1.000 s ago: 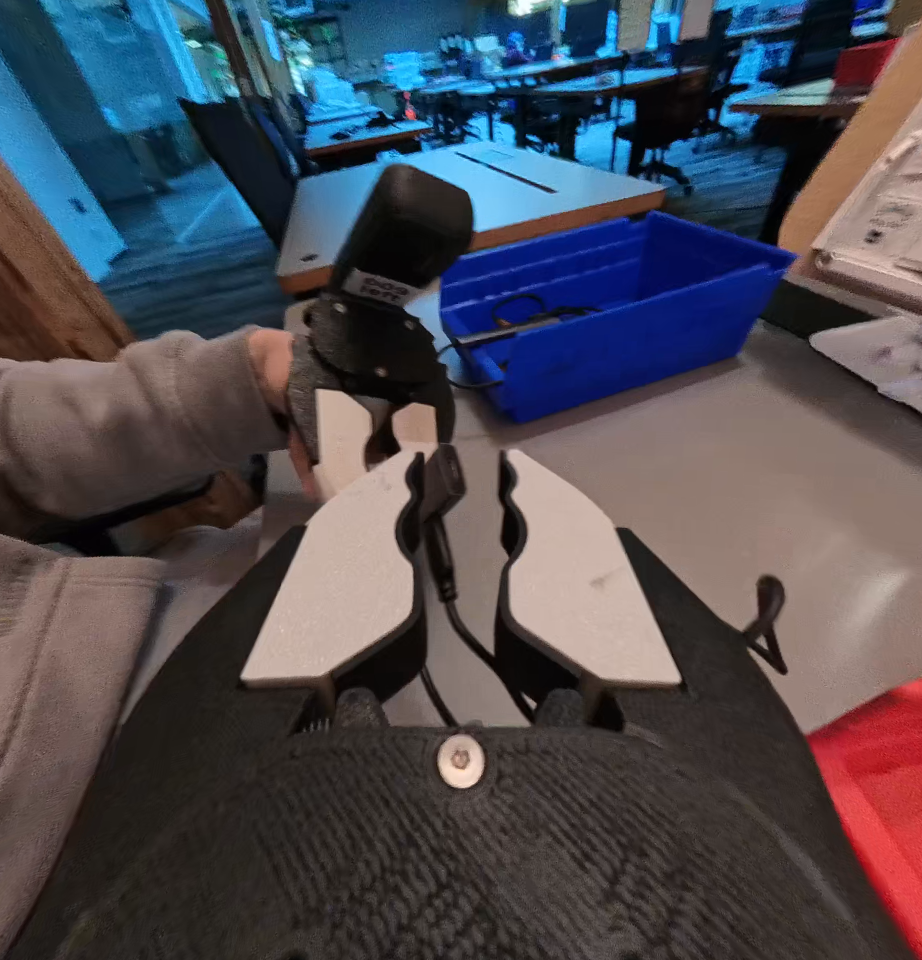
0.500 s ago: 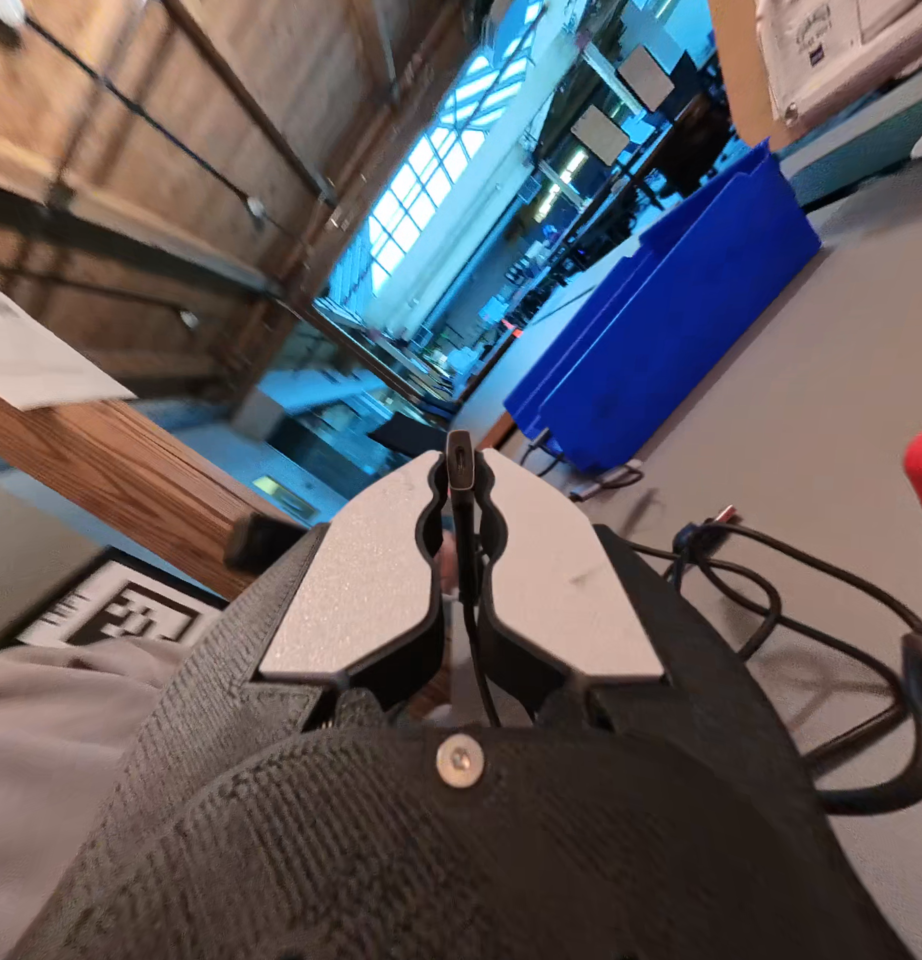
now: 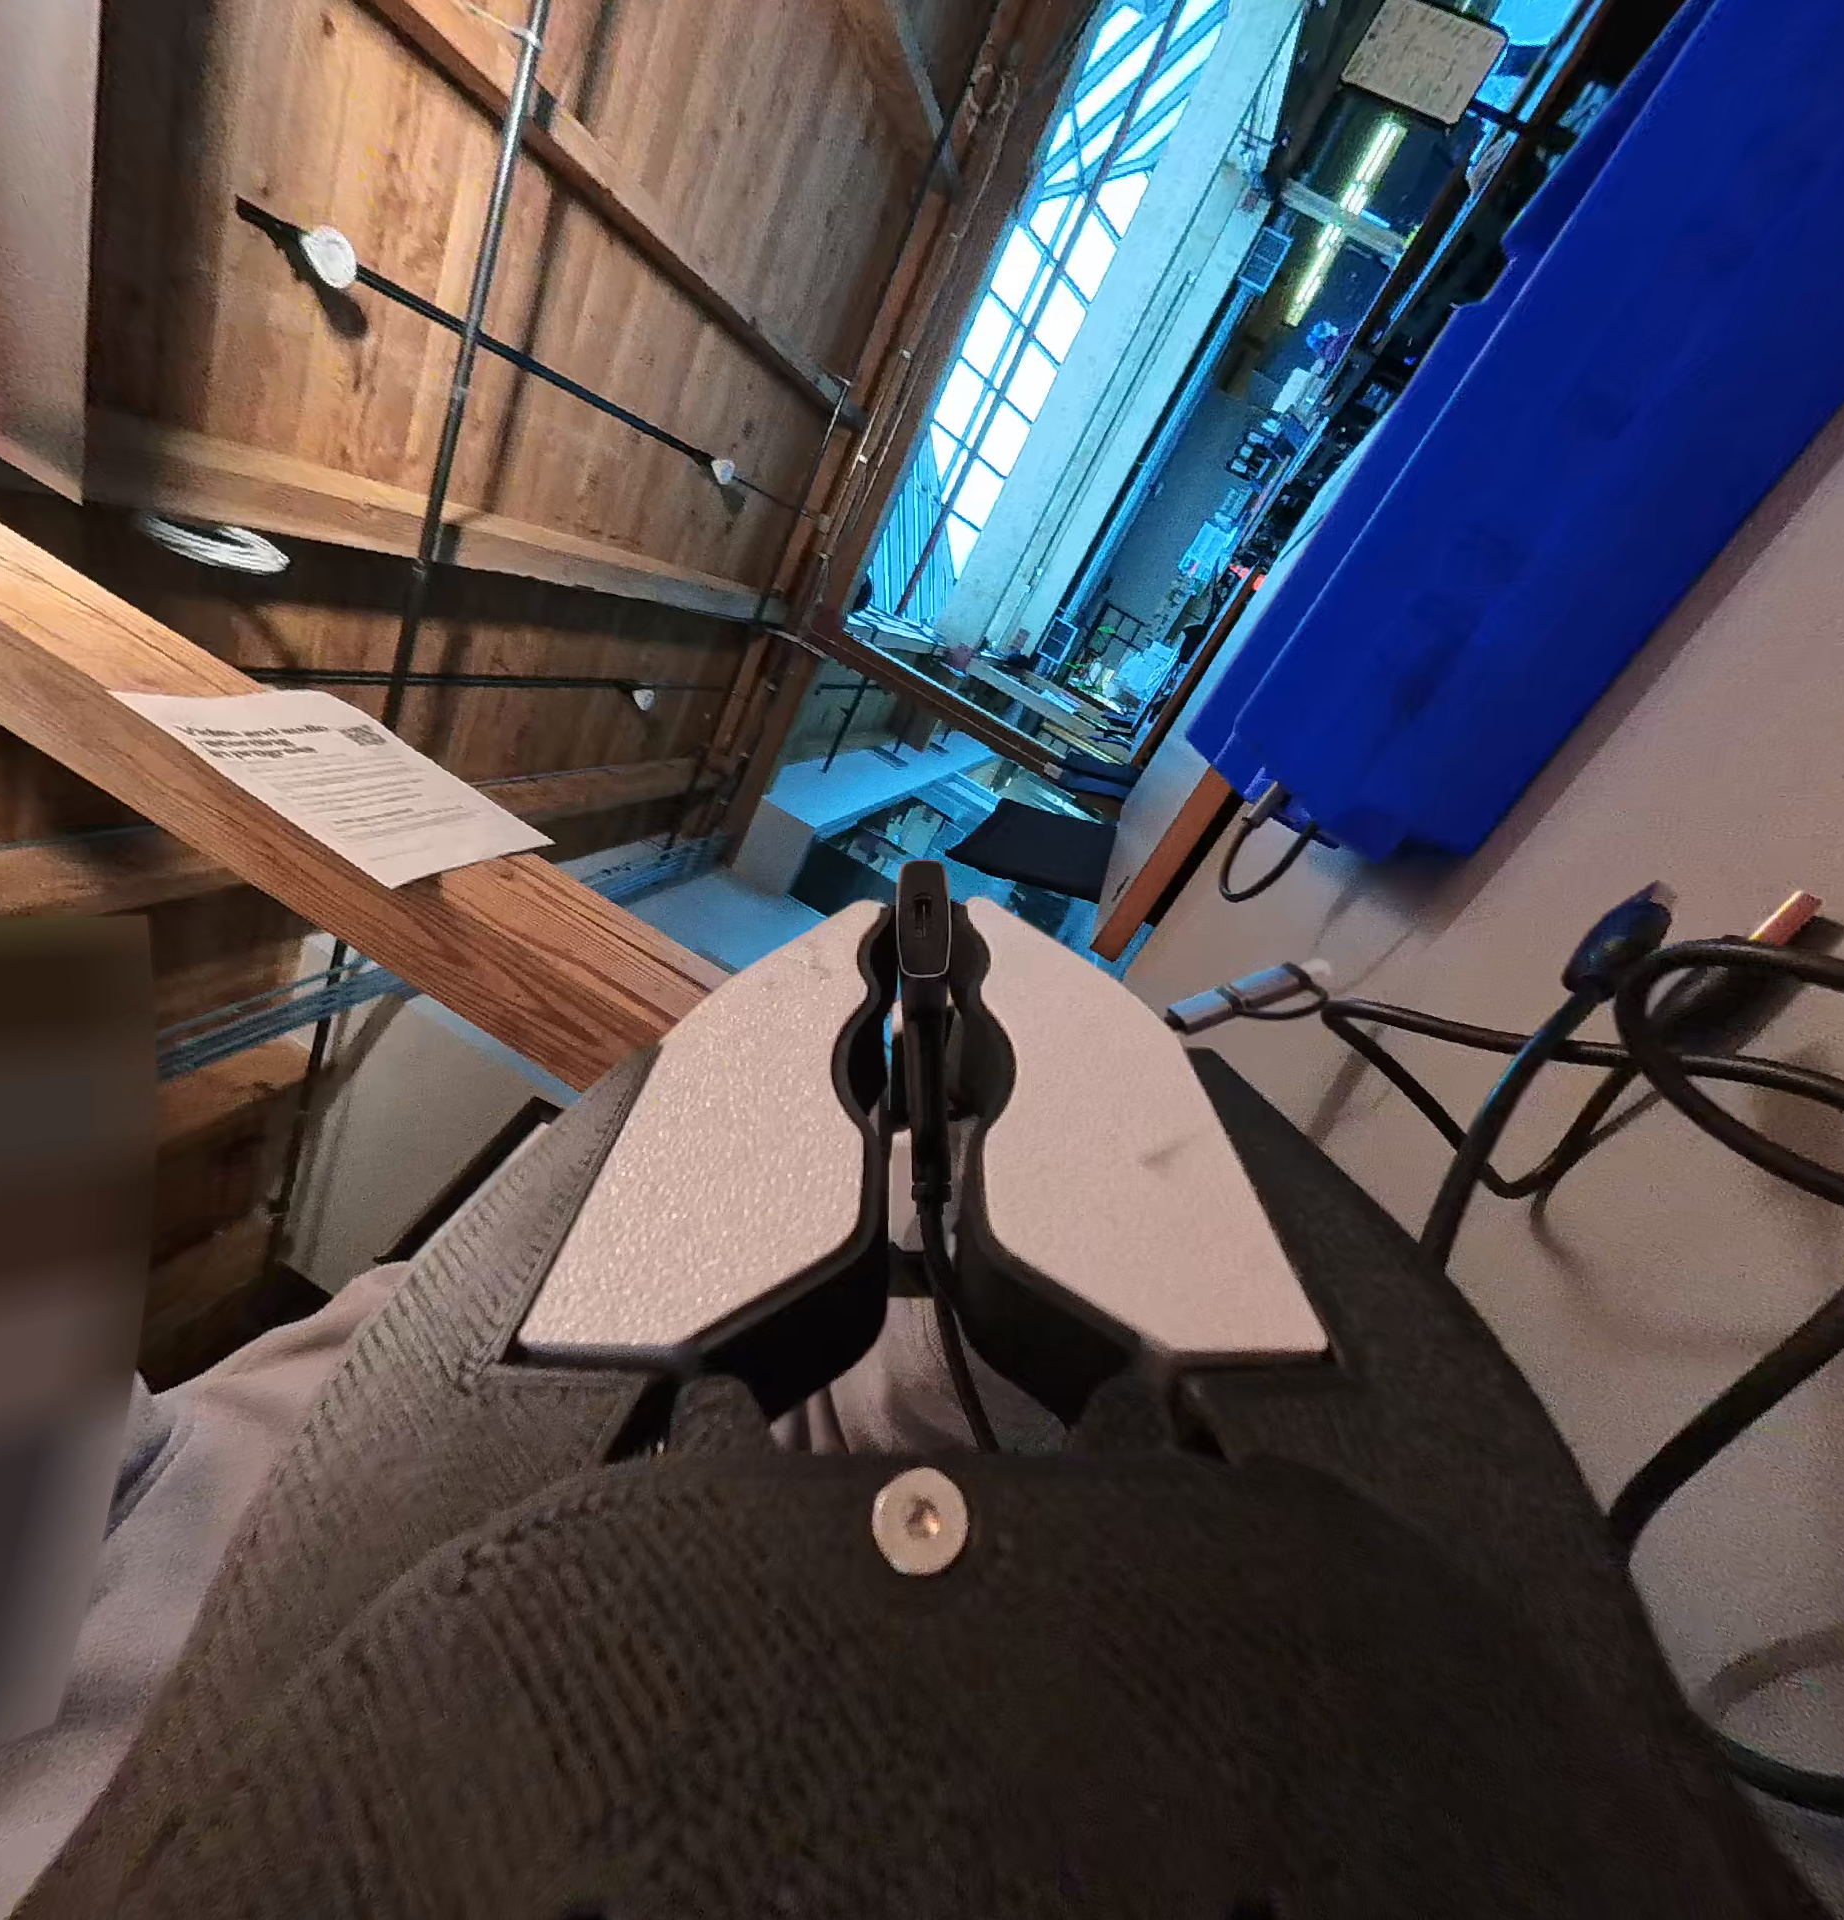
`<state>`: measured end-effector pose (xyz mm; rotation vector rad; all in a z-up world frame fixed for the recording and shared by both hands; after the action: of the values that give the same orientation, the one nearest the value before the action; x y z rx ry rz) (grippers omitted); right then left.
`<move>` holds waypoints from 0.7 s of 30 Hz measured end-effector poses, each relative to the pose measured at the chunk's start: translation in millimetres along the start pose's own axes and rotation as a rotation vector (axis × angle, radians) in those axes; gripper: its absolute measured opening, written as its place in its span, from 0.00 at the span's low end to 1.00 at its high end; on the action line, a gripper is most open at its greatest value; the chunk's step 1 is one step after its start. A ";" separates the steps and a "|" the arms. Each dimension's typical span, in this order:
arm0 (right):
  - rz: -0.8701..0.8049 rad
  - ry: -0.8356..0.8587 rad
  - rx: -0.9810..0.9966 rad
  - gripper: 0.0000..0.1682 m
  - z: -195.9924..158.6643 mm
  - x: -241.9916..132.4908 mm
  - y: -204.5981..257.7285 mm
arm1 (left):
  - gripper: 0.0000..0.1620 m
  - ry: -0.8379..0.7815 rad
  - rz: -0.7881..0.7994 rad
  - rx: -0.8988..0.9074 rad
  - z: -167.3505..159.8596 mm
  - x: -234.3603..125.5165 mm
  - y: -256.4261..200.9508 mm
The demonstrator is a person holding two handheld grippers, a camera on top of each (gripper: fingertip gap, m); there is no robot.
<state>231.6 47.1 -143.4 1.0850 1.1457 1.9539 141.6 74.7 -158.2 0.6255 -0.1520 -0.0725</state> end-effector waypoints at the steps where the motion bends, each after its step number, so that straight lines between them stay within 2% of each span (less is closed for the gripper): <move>1: -0.004 -0.006 0.004 0.05 0.6 -0.3 -1.4 | 0.15 0.004 0.005 0.007 -1.5 0.6 -0.6; 7: -0.070 -0.042 -0.055 0.05 5.5 -1.8 -9.9 | 0.15 0.118 -0.010 -0.112 -13.0 4.5 -1.8; 10: -0.141 -0.059 -0.160 0.21 9.9 0.6 -9.5 | 0.15 0.162 0.022 -0.252 -19.0 6.5 5.4; 12: -0.224 -0.037 -0.324 0.30 9.1 5.1 -2.0 | 0.15 0.172 0.065 -0.354 -21.7 5.0 15.0; 13: -0.280 0.000 -0.435 0.30 6.4 7.5 2.4 | 0.15 0.183 0.086 -0.391 -23.6 3.6 20.1; 16: -0.517 0.068 -0.886 0.36 4.0 12.5 14.2 | 0.15 0.222 0.129 -0.476 -28.2 -1.6 31.7; 18: -0.552 0.115 -1.159 0.28 -10.0 23.0 24.7 | 0.15 0.241 0.172 -0.482 -28.9 -6.1 39.5; 21: -0.578 0.149 -1.302 0.22 -30.3 42.1 17.5 | 0.15 0.248 0.218 -0.493 -29.8 -10.9 46.6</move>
<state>183.5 62.1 -122.1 -0.0924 0.0364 1.7363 136.7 130.8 -155.9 0.1198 0.0403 0.1746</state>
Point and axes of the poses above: each gripper's, where its closed fingertips meet, x out along the fingers, z out of its top, y = z × x across the jaws, the point moved 3 cm from there along -x, back along the fingers, and after that the axes turned 7 degrees about x, right-handed, at the moved point
